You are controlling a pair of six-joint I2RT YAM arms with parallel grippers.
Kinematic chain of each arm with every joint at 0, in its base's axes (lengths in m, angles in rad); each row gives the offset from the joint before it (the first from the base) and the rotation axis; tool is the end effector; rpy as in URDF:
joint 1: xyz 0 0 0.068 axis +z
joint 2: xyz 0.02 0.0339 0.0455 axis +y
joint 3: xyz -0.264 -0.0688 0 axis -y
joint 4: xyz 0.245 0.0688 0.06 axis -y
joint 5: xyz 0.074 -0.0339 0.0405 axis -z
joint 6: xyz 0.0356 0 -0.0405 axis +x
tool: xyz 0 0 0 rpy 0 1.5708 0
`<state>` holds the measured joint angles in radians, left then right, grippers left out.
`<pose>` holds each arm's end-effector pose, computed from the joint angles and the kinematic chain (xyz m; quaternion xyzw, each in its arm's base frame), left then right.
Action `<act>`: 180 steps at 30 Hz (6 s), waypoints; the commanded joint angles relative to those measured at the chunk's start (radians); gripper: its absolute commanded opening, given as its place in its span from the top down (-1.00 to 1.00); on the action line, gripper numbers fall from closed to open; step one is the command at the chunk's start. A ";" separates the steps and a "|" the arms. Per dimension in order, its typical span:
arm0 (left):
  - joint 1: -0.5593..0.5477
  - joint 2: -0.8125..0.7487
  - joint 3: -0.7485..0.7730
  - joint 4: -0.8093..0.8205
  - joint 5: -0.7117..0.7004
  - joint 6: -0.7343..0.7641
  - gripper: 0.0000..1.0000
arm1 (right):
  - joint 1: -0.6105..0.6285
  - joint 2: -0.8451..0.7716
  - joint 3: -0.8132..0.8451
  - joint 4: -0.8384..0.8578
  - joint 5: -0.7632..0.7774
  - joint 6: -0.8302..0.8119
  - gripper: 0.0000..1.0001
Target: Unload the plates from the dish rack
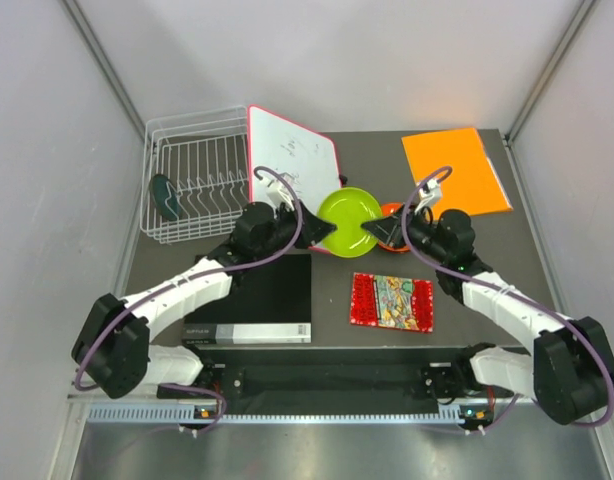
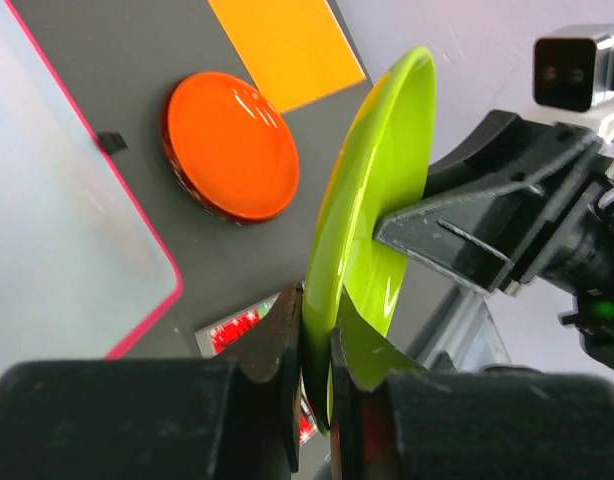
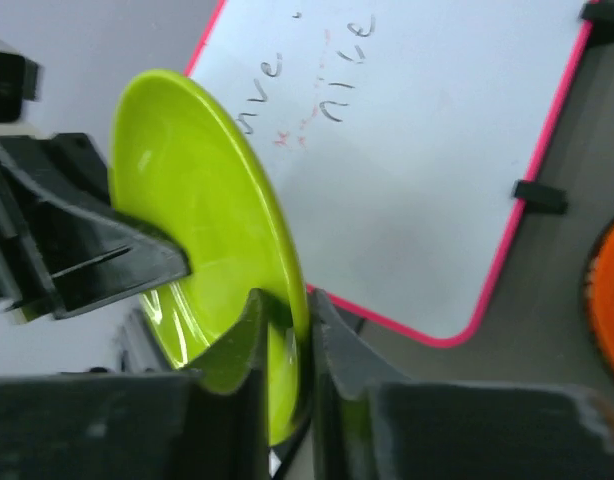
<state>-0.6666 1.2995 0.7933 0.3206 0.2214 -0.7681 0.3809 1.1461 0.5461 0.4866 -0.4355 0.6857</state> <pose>0.2305 -0.1913 0.2815 0.0317 0.7675 -0.4813 0.4223 0.2292 0.1080 0.2532 -0.0316 0.7418 0.4693 0.4780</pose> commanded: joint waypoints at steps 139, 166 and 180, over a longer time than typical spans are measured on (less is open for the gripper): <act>0.637 -0.006 0.187 -0.009 -1.004 0.770 1.00 | -0.293 0.110 0.158 -0.635 0.242 -0.330 -0.21; 0.201 -0.060 0.035 0.205 0.119 -0.062 1.00 | -0.151 -0.180 0.054 -0.269 -0.022 -0.031 -0.49; 0.019 0.092 0.057 0.301 0.104 -0.092 1.00 | -0.097 -0.045 0.014 -0.054 -0.074 0.046 -0.47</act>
<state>-0.6369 1.3804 0.8040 0.4408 0.3107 -0.8192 0.2638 1.0622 0.5743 0.3031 -0.4660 0.6960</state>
